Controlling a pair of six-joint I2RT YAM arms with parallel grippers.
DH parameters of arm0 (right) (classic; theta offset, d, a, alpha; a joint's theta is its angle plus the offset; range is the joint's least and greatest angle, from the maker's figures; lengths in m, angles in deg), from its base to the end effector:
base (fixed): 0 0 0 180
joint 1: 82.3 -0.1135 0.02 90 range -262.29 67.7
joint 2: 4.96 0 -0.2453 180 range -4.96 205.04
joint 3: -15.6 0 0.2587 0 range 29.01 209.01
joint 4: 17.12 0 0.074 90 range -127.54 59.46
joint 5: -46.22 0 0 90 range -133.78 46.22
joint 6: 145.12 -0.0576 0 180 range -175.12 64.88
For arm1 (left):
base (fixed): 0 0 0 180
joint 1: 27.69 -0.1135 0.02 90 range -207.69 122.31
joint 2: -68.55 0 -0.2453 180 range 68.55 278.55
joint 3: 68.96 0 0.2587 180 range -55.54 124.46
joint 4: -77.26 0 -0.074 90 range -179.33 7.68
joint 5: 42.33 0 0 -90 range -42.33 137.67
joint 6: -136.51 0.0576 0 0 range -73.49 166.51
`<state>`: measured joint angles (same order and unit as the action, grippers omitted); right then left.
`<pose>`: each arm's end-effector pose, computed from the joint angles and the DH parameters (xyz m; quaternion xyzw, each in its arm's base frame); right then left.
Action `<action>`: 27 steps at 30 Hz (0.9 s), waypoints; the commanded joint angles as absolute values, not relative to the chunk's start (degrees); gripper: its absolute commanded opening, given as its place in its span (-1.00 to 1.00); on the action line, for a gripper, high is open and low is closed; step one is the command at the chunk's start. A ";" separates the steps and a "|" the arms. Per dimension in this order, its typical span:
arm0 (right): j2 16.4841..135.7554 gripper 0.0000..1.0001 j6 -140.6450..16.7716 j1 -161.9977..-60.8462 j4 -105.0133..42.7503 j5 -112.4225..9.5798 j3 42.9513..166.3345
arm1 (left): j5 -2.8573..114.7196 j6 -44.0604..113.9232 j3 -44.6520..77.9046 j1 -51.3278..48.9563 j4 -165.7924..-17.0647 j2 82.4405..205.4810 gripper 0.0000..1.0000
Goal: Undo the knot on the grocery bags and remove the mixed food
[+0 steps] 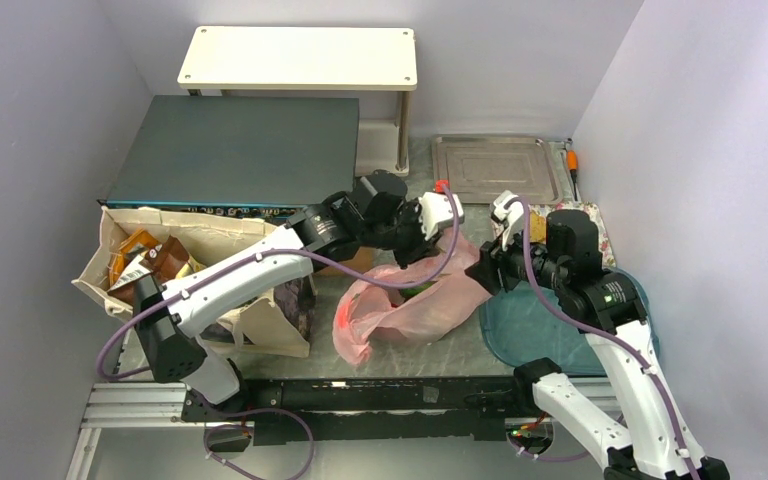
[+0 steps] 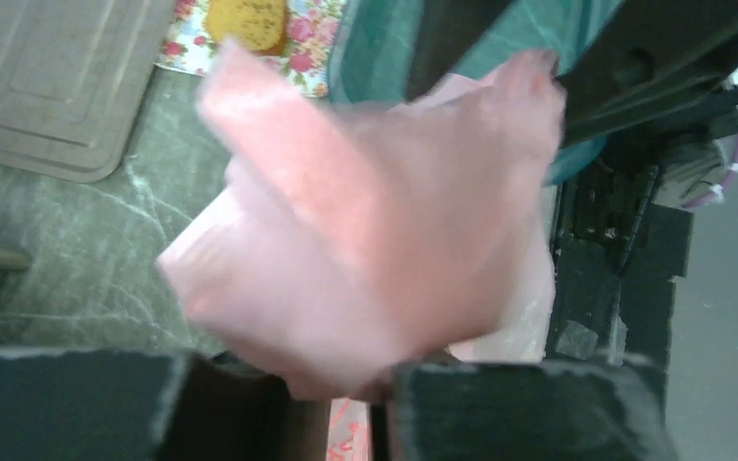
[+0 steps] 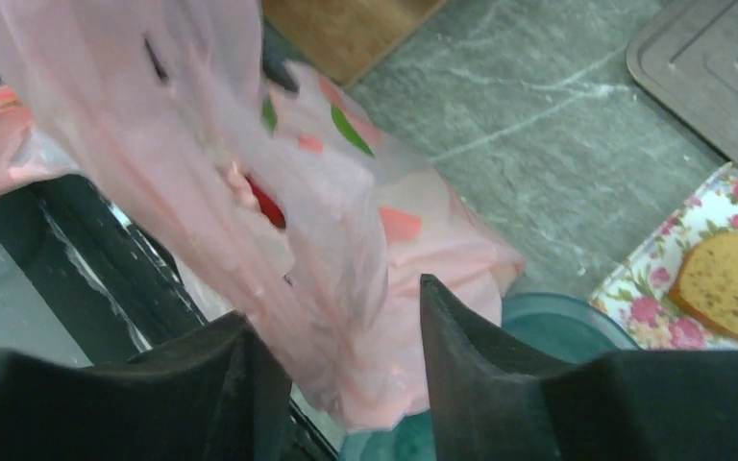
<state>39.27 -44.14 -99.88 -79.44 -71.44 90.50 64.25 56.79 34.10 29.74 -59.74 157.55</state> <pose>0.1570 0.0778 0.3510 -0.3221 0.7929 0.2356 0.4605 0.1906 -0.3289 0.3591 0.5357 0.6670 -0.3149 0.4111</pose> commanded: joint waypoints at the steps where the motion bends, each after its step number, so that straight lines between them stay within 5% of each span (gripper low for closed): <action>1: 37.76 -0.33 -41.15 -99.74 -84.71 -67.86 91.67 | 60.56 55.54 36.54 27.22 -63.19 156.52 -0.90; 4: 36.82 -0.97 -39.26 -99.70 -87.61 -66.23 92.45 | 56.91 55.51 38.42 24.00 -61.13 157.42 -1.00; 15: 32.38 -1.00 -34.31 -99.71 -93.22 -62.29 91.83 | 50.73 59.14 41.11 21.69 -61.81 159.59 -1.00; 22: 42.54 -1.00 -39.87 -99.68 -76.27 -63.11 96.36 | 70.18 63.33 44.91 21.29 -64.25 158.57 -0.97; 24: 44.94 -0.97 -39.13 -99.62 -76.70 -64.30 98.89 | 73.00 65.29 47.07 20.98 -59.69 157.71 -0.47; 26: 44.99 -0.44 -37.98 -99.63 -78.34 -65.80 99.53 | 74.35 66.66 48.35 20.78 -54.21 155.98 0.44; 27: 44.19 0.09 -37.69 -99.61 -79.16 -66.73 99.42 | 74.43 66.67 47.64 20.64 -52.34 154.38 0.61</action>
<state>45.15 -38.19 -99.88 -80.56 -65.04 96.58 68.34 63.46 44.53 20.87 -59.22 160.32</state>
